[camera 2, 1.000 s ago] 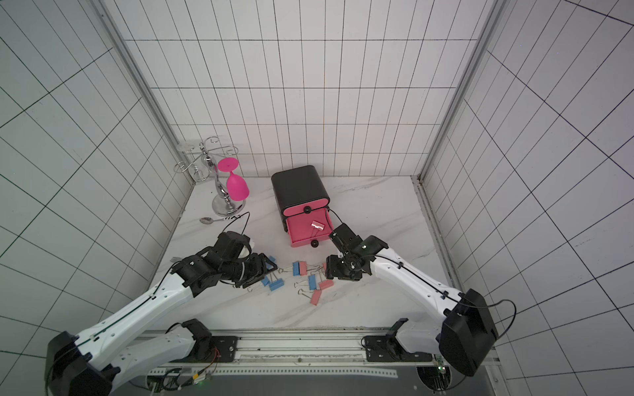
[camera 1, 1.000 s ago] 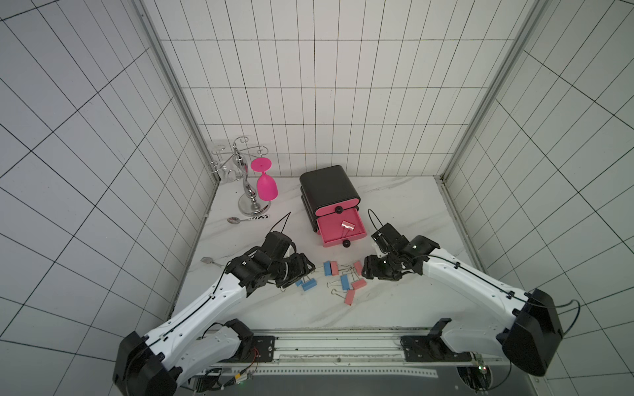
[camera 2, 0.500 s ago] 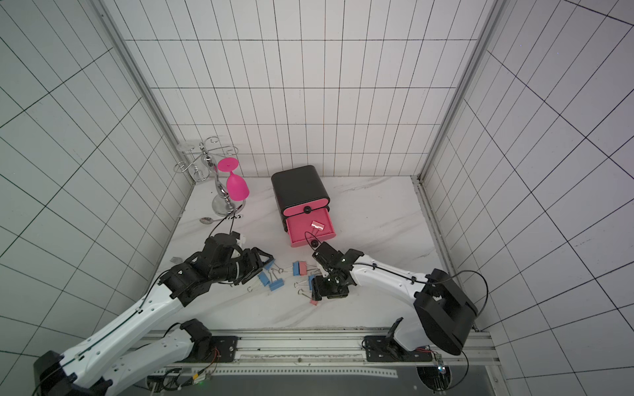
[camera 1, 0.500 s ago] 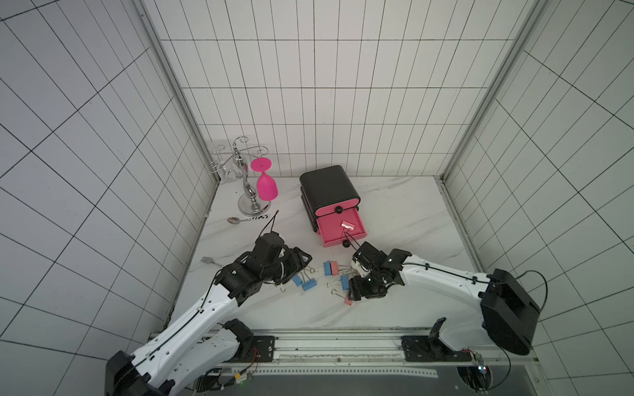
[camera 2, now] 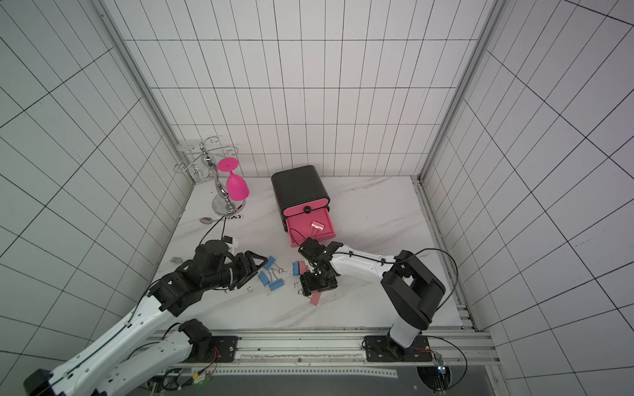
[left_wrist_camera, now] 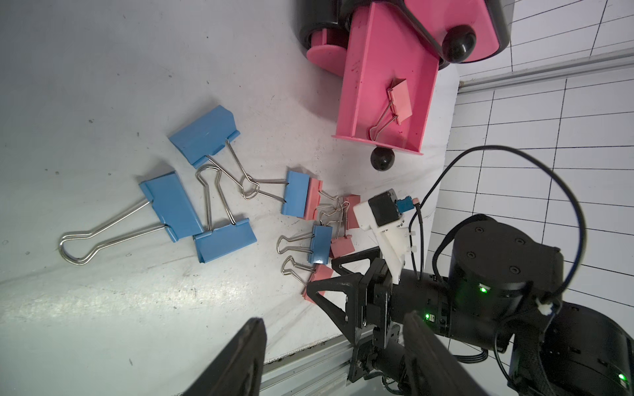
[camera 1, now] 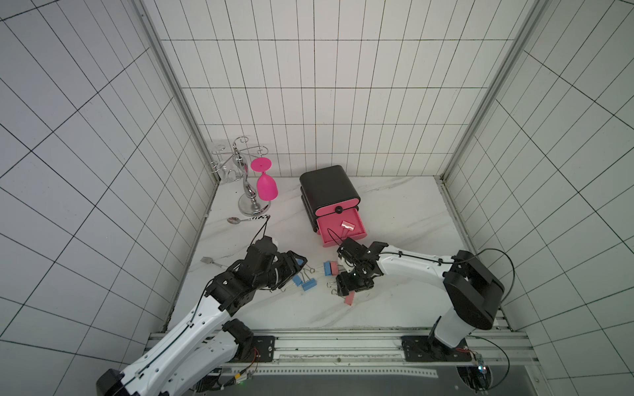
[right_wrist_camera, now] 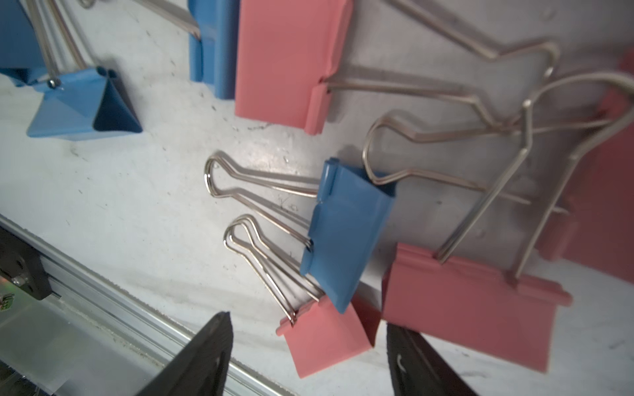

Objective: Put the binder clips in the drawer according to color
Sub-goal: Pick up the binder clip at the center of the board.

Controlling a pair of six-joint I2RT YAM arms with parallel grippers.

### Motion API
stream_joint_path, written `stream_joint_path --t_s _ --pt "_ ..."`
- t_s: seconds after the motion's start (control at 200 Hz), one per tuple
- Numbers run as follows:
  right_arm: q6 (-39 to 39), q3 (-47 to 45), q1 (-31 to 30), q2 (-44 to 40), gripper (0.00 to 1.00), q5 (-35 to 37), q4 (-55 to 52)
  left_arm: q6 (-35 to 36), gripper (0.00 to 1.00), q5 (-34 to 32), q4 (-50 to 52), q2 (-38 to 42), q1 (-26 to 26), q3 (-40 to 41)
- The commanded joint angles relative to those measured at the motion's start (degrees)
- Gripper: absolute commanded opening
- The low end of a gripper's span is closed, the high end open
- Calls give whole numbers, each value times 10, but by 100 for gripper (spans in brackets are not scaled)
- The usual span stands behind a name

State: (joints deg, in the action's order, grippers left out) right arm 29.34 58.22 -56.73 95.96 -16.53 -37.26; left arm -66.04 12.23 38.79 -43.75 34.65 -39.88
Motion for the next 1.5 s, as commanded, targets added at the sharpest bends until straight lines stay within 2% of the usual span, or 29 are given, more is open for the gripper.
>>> stream_joint_path --t_s 0.0,0.145,0.325,0.565,0.73,1.02,1.494 --pt "-24 25 -4 23 73 26 -28 4 67 -5 13 7 -3 2" --pt "-34 34 -5 37 73 22 -38 4 67 -6 10 9 -4 3" --pt "-34 11 -13 14 73 1 -34 8 67 -7 2 3 -5 2" --pt "-31 -5 -52 0 73 -13 -37 7 68 -5 1 5 -5 -1" --pt "-15 0 -82 -4 73 35 -68 4 68 -5 2 11 -5 1" --pt "-1 53 -129 45 68 148 -135 1 68 1 8 15 -5 1" --pt "-9 65 -135 68 63 145 -118 -2 68 -3 19 29 -5 11"
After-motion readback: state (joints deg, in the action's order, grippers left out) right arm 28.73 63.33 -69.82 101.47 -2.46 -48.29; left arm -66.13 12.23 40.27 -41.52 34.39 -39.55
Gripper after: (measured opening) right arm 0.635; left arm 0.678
